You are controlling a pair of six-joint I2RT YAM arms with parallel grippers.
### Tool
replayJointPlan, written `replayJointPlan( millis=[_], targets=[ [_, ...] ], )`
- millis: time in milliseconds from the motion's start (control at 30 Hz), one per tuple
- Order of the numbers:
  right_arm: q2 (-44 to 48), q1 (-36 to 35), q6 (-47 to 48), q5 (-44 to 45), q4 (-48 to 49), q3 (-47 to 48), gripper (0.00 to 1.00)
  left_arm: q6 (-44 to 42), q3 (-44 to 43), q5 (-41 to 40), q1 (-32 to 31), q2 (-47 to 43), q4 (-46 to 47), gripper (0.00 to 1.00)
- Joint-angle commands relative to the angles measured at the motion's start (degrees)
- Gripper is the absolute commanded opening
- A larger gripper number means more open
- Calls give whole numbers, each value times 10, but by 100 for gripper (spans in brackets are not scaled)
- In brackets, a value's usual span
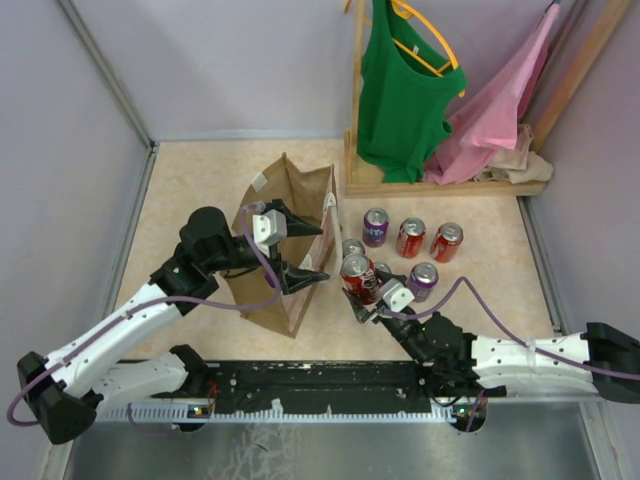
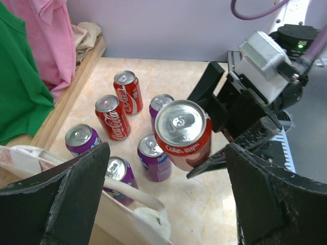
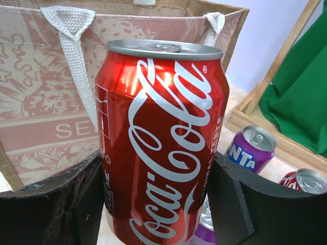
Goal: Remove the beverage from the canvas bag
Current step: Place the drink at the center of the board.
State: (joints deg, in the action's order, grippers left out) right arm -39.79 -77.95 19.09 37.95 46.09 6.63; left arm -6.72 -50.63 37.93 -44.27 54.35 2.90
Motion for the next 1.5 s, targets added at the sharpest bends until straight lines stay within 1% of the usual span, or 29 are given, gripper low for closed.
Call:
replayJointPlan(
  millis=[0,100,267,567,833,1300,1400,1467],
  targets=[
    [14,-4,7,7,98,20,0,-1,-8,16,-4,39,76,100],
    [18,-4,6,5,92,21,0,-2,-16,19,-8,61,94,100],
    [24,-4,13,4,84,24,0,14,-32,54,-11,104,104,100],
    [21,-4,16,3,84,28,0,24,-33,90,-17,127,122,100],
    [8,-4,19,-7,82,43,0,32,-28,86,-27,150,123,96],
    [-1,-4,28,-22,79,61,0,41,-17,93,-33,166,129,96],
    [-6,-4,27,-27,78,64,0,46,-11,94,-33,167,139,93],
    [-10,-4,27,-30,77,66,0,50,-10,96,-34,168,147,87]
  ],
)
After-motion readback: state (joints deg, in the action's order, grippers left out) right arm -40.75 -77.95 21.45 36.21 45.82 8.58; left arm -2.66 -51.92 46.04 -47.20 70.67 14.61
